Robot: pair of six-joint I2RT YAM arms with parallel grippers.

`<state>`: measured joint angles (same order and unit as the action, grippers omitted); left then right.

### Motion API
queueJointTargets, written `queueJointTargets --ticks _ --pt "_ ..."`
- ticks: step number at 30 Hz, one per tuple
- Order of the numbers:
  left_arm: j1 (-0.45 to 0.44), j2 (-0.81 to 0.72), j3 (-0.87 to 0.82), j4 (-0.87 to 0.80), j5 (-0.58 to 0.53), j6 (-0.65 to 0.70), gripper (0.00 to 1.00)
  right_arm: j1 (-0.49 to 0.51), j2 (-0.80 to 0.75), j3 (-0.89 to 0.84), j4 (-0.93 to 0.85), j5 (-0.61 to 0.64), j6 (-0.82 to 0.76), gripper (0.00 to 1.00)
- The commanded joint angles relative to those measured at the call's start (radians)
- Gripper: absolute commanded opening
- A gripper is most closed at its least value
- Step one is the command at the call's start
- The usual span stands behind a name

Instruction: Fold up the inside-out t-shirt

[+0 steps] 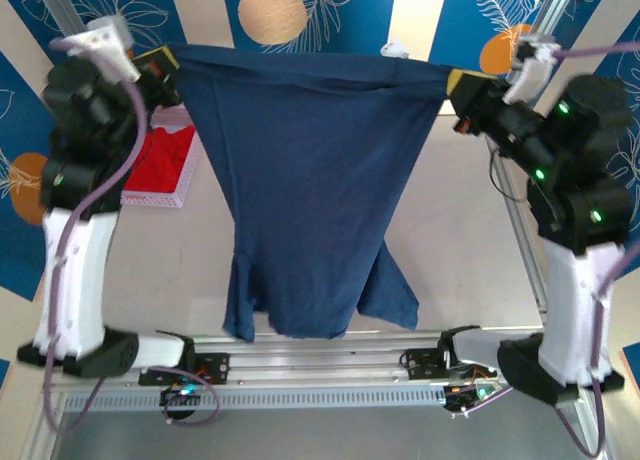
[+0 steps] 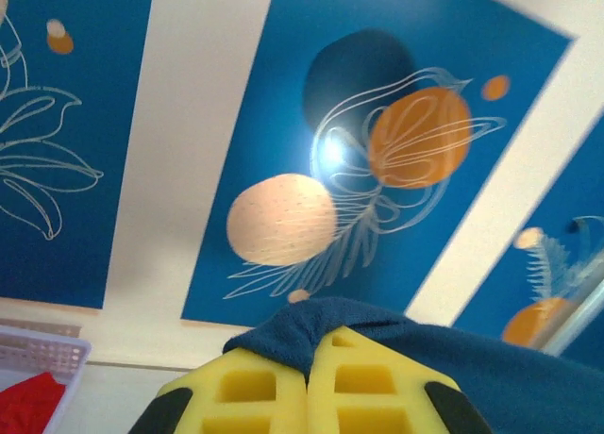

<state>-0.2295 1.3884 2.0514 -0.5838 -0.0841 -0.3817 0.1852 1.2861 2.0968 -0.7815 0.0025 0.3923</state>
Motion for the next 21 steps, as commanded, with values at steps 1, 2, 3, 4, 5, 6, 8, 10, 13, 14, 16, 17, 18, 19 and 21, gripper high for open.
queueJointTargets --ticks 1,2,3,4,5,6,8,10,13,14,16,17,18,19,21 --pt "0.033 0.183 0.173 -0.061 -0.028 0.044 0.00 -0.027 0.161 0.078 0.073 0.039 -0.007 0.00" --pt "0.035 0.241 0.243 -0.071 -0.017 0.053 0.00 -0.027 0.203 0.117 0.095 0.027 -0.006 0.00" --pt "0.036 0.307 0.332 -0.086 -0.002 0.063 0.00 -0.027 0.244 0.154 0.122 0.011 -0.002 0.00" --pt "0.037 0.366 0.421 -0.105 0.014 0.072 0.00 -0.027 0.276 0.183 0.145 0.003 0.005 0.00" --pt "0.039 0.434 0.533 -0.134 0.033 0.077 0.00 -0.027 0.316 0.233 0.161 -0.007 0.014 0.00" --pt "0.042 0.493 0.636 -0.154 0.054 0.078 0.00 -0.027 0.351 0.281 0.169 -0.021 0.019 0.00" --pt "0.051 0.576 0.805 -0.172 0.090 0.068 0.00 -0.029 0.431 0.412 0.153 -0.047 0.038 0.00" --pt "0.063 0.563 0.805 -0.136 0.113 0.061 0.00 -0.027 0.493 0.529 0.109 -0.067 0.045 0.00" --pt "0.068 0.483 0.707 -0.085 0.137 0.079 0.00 -0.023 0.508 0.577 0.053 -0.079 0.036 0.00" --pt "0.069 0.454 0.672 -0.082 0.156 0.083 0.00 -0.021 0.489 0.543 0.041 -0.072 0.029 0.00" --pt "0.067 0.403 0.605 -0.085 0.205 0.083 0.00 -0.018 0.424 0.419 0.047 -0.057 0.021 0.00" --pt "0.065 0.368 0.547 -0.092 0.246 0.081 0.00 -0.016 0.369 0.311 0.064 -0.045 0.017 0.00" --pt "0.059 0.328 0.470 -0.101 0.284 0.080 0.00 -0.016 0.309 0.190 0.088 -0.025 0.014 0.00" --pt "0.046 0.276 0.361 -0.094 0.313 0.082 0.00 -0.015 0.248 0.068 0.111 0.003 0.009 0.00" --pt "0.001 0.151 0.063 -0.021 0.350 0.084 0.00 -0.019 0.138 -0.175 0.151 0.070 0.028 0.00"
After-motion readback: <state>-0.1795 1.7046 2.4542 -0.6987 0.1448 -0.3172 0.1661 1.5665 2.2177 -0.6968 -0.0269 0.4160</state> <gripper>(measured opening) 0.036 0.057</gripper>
